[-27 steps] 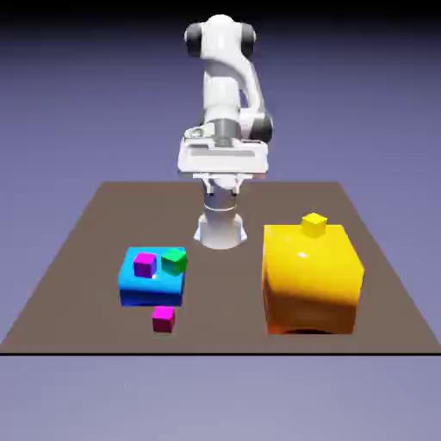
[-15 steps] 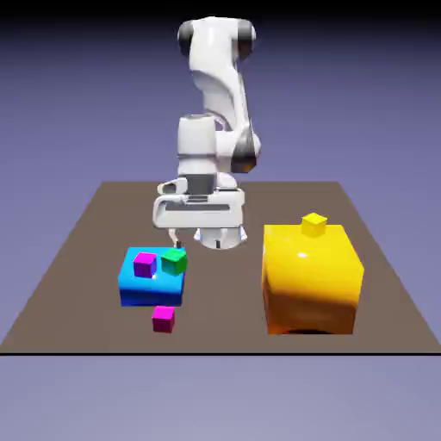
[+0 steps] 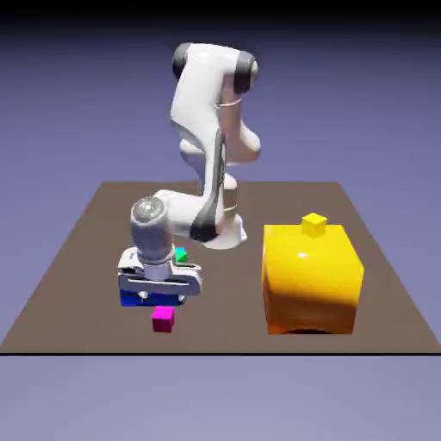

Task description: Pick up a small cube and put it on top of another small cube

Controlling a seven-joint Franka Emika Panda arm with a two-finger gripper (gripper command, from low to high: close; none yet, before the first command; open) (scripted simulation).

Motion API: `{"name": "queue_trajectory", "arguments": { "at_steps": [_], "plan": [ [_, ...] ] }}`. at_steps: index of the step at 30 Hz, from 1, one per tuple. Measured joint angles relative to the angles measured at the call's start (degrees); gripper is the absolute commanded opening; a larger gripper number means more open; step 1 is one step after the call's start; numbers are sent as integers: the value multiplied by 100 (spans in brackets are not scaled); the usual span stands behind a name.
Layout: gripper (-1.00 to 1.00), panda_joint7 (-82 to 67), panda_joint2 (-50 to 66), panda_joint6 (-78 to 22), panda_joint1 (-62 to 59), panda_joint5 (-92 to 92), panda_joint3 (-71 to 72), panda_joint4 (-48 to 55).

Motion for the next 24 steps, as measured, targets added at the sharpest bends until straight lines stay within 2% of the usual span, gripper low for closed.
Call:
{"name": "queue_trajectory", "arguments": {
  "at_steps": [4, 5, 7, 11, 24],
  "plan": [
    [0, -266, 829, 862, -262, 403, 346, -60],
    [-100, -269, 840, 874, -265, 409, 351, -60],
    [-100, -271, 840, 874, -266, 411, 351, -60],
    [-100, -15, 10, 9, -4, 23, 5, -1],
    [-100, 1483, -2689, -1213, -1045, -707, 711, -1343]
  ]
}}
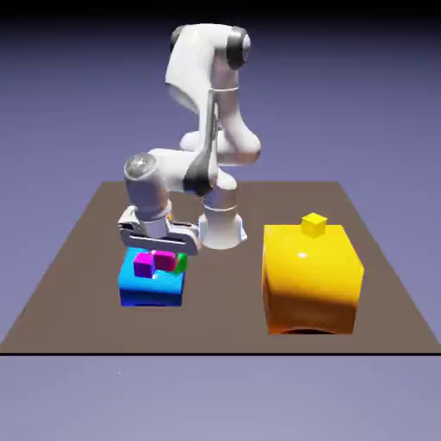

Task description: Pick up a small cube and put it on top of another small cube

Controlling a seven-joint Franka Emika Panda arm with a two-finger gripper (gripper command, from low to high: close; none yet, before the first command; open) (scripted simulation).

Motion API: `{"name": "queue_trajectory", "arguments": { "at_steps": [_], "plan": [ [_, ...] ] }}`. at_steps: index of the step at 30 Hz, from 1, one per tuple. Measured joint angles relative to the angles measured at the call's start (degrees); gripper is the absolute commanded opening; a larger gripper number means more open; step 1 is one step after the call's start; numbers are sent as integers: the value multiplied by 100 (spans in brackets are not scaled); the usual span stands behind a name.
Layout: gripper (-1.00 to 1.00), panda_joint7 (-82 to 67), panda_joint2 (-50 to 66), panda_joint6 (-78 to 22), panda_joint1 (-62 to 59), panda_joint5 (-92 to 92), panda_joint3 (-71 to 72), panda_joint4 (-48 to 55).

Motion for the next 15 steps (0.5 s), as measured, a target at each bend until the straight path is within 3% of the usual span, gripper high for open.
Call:
{"name": "queue_trajectory", "arguments": {
  "at_steps": [7, 11, 12, 15],
  "plan": [
    [-100, 599, -1075, -484, -409, -292, 285, -537],
    [-100, 513, -535, 511, -396, -206, 258, -1000],
    [100, 495, -416, 731, -393, -188, 251, -1103],
    [100, 528, -550, 483, -397, -230, 259, -987]
  ]
}}
